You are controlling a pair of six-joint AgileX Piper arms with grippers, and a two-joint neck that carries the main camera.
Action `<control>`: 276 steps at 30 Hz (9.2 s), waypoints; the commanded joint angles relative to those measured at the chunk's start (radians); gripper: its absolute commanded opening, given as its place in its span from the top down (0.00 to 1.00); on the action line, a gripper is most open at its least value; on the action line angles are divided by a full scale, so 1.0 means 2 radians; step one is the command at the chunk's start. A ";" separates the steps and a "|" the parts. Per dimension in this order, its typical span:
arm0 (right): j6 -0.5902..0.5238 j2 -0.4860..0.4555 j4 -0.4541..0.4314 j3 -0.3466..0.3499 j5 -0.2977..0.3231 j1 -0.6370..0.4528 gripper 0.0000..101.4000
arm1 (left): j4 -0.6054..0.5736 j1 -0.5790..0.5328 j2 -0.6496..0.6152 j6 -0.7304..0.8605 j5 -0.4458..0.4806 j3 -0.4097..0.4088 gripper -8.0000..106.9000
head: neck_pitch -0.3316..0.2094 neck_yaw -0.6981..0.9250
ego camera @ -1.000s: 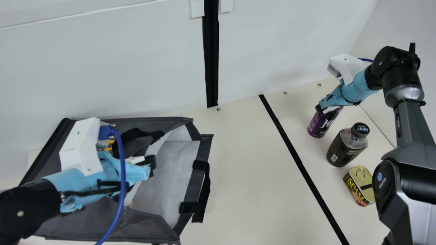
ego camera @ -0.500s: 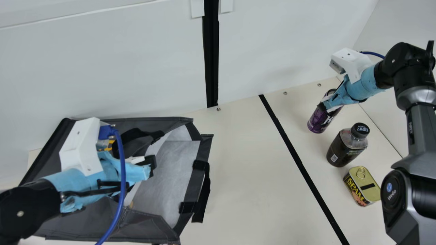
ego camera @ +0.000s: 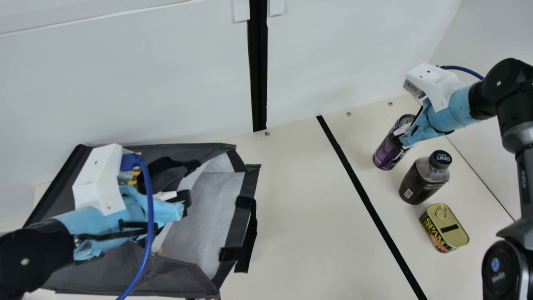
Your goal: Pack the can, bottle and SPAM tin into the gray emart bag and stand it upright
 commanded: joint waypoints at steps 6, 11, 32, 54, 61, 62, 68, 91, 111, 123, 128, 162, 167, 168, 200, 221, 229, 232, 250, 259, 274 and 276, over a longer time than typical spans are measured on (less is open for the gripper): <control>-0.040 -0.042 0.016 0.052 0.000 -0.002 1.00 | 0.000 0.000 0.000 0.000 0.000 0.000 1.00 | -0.011 0.000; -0.074 -0.065 0.028 0.086 0.000 -0.004 1.00 | 0.000 0.000 0.000 0.000 0.000 0.000 1.00 | -0.011 0.000; -0.189 -0.134 0.071 0.203 0.000 0.021 1.00 | 0.000 0.000 0.000 0.000 0.000 0.000 1.00 | -0.011 0.000; -0.239 -0.156 0.182 0.275 0.000 0.071 1.00 | 0.000 0.000 0.000 0.000 0.000 0.000 1.00 | -0.011 0.000; -0.233 -0.162 0.238 0.283 0.000 0.098 1.00 | 0.000 0.000 0.000 0.000 0.000 0.000 1.00 | -0.011 0.000; -0.230 -0.163 0.246 0.283 0.000 0.103 1.00 | 0.000 0.000 0.000 0.000 0.000 0.000 1.00 | -0.011 0.000; -0.215 -0.172 0.288 0.279 0.000 0.131 1.00 | 0.000 0.000 0.000 0.000 0.000 0.000 1.00 | -0.011 0.000; -0.096 -0.200 0.392 0.190 0.000 0.213 1.00 | 0.000 0.000 0.000 0.000 0.000 0.000 1.00 | -0.011 0.000; -0.057 -0.211 0.407 0.174 0.000 0.248 1.00 | 0.000 0.000 0.000 0.000 0.000 0.000 1.00 | -0.011 0.000; -0.069 -0.209 0.406 0.204 0.000 0.257 1.00 | 0.000 0.000 0.000 0.000 0.000 0.000 1.00 | -0.011 0.000; -0.079 -0.203 0.405 0.217 0.000 0.259 1.00 | 0.000 0.000 0.000 0.000 0.000 0.000 1.00 | -0.011 0.000; -0.125 -0.116 0.436 0.241 0.000 0.282 1.00 | 0.000 0.000 0.000 0.000 0.000 0.000 1.00 | -0.011 0.000; -0.129 -0.100 0.441 0.240 0.000 0.289 1.00 | 0.000 0.000 0.000 0.000 0.000 0.000 1.00 | -0.011 0.000; -0.129 -0.096 0.442 0.239 0.000 0.290 1.00 | 0.000 0.000 0.000 0.000 0.000 0.000 1.00 | -0.011 0.000; -0.119 0.031 0.457 0.167 0.000 0.329 1.00 | 0.000 0.000 0.000 0.000 0.000 0.000 1.00 | -0.011 0.000; -0.117 0.065 0.441 0.144 0.000 0.352 0.77 | 0.000 0.000 0.000 0.000 0.000 0.000 1.00 | -0.011 0.000; -0.117 0.066 0.444 0.137 0.000 0.356 0.51 | 0.000 0.000 0.000 0.000 0.000 0.000 1.00 | -0.011 0.000; -0.118 0.065 0.445 0.137 0.000 0.357 0.41 | 0.000 0.000 0.000 0.000 0.000 0.000 1.00 | -0.011 0.000; -0.127 0.046 0.452 0.145 0.000 0.351 0.06 | 0.000 0.000 0.000 0.000 0.000 0.000 1.00 | -0.011 0.000; -0.128 0.023 0.458 0.159 0.000 0.348 0.06 | 0.000 0.000 0.000 0.000 0.000 0.000 1.00 | -0.011 0.000; -0.125 -0.036 0.445 0.182 0.000 0.323 0.06 | 0.000 0.000 0.000 0.000 0.000 0.000 1.00 | -0.011 0.000; -0.123 -0.045 0.438 0.182 0.000 0.315 0.06 | 0.000 0.000 0.000 0.000 0.000 0.000 1.00 | -0.011 0.000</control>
